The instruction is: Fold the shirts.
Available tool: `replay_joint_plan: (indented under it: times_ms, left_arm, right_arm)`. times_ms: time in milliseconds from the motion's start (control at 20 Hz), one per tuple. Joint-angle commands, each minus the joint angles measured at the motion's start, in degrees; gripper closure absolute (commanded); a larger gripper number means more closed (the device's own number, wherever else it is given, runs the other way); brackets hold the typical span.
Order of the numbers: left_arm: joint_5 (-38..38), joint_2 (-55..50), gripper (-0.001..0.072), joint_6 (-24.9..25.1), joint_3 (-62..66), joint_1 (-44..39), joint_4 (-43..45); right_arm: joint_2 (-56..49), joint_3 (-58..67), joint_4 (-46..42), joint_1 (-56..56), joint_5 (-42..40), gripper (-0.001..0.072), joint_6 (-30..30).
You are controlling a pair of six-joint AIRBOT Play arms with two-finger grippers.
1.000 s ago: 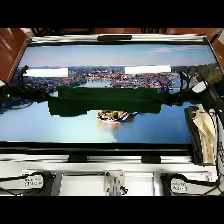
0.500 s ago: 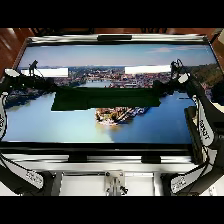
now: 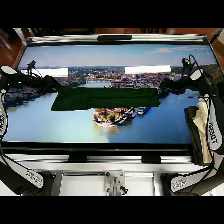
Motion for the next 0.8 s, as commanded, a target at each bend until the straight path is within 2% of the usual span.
replay_joint_plan:
  times_ms: [0,150,250,550,600,650,700,750]
  left_arm:
    - [-3.87,0.42,0.01,-2.12,1.97,0.02,-0.04]
    - [-4.31,1.27,0.01,-2.1,1.97,-1.05,-0.04]
    - [-4.22,1.97,0.01,-2.05,1.99,-1.64,-0.07]
    - [-4.17,4.68,0.01,-2.03,2.05,-3.65,-0.98]
    - [-4.17,4.87,0.01,-2.03,2.05,-4.07,-1.51]
    - [-4.17,4.92,0.0101,-2.03,2.05,-4.48,-2.67]
    - [-4.07,4.9,0.0101,-2.05,2.05,-4.94,-3.91]
    - [-3.69,4.92,0.0102,-2.05,2.05,-5.51,-5.22]
  right_arm:
    - [-1.62,0.07,5.31,-4.2,6.75,0.004,0.98]
    - [-6.05,0.07,13.07,-4.0,10.56,0.0041,-3.17]
    - [-8.39,0.07,14.82,-2.97,11.19,0.0041,-4.24]
    - [-11.67,0.07,14.88,1.77,9.38,0.0042,-1.11]
    - [-11.61,0.09,14.97,2.47,8.79,0.0071,-1.11]
    - [-11.47,0.09,15.17,3.06,8.7,0.0208,-1.18]
    - [-11.15,0.15,15.19,3.34,8.94,0.0462,-1.16]
    - [-10.51,0.26,15.67,3.61,9.55,0.065,-1.09]
